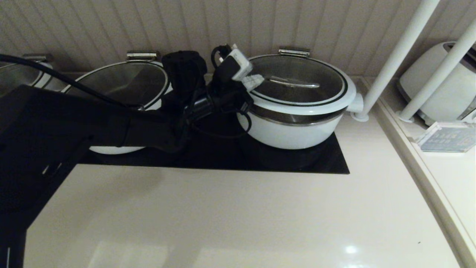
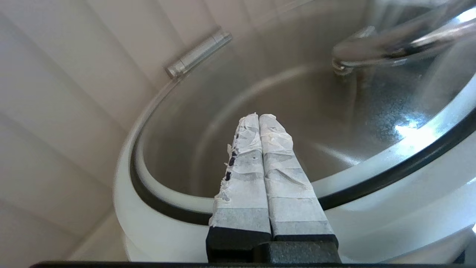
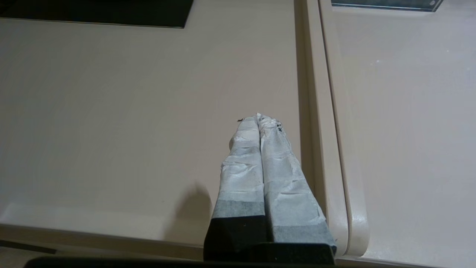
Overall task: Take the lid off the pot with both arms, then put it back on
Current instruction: Close the pot lid
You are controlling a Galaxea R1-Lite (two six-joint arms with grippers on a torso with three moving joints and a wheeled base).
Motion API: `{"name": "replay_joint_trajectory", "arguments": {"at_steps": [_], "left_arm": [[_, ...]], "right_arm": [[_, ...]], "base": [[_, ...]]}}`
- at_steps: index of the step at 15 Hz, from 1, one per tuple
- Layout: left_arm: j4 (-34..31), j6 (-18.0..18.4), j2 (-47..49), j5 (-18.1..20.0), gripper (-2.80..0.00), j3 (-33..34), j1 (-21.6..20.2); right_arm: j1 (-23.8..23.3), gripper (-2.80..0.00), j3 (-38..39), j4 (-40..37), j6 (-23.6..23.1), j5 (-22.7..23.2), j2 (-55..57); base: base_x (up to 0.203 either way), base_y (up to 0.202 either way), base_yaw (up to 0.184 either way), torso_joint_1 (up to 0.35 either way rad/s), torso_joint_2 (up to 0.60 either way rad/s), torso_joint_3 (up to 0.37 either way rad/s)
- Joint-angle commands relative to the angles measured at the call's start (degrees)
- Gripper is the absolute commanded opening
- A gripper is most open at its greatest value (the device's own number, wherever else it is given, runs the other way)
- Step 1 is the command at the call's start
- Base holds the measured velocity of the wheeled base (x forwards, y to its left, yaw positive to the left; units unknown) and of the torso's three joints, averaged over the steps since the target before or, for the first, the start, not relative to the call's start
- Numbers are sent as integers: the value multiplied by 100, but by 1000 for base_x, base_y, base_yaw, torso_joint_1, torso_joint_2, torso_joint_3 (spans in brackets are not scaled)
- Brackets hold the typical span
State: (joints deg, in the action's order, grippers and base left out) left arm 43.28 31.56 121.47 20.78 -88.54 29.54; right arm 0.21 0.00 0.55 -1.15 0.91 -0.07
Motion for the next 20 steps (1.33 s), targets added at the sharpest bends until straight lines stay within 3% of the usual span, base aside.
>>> {"name": "replay_joint_trajectory", "arguments": {"at_steps": [1, 11, 20], "left_arm": [[91, 17, 87, 5, -280, 135, -36], [146, 17, 290, 5, -280, 170, -62], [460, 48, 151, -4, -280, 689, -108]], "right_arm": [[5, -280, 0, 6, 0, 6, 7], [-2, -280, 0, 6, -6, 4, 7], [6, -280, 0, 6, 0, 6, 7]], "base": [[0, 0, 0, 0, 0, 0], [0, 0, 0, 0, 0, 0], [0, 0, 0, 0, 0, 0]]}}
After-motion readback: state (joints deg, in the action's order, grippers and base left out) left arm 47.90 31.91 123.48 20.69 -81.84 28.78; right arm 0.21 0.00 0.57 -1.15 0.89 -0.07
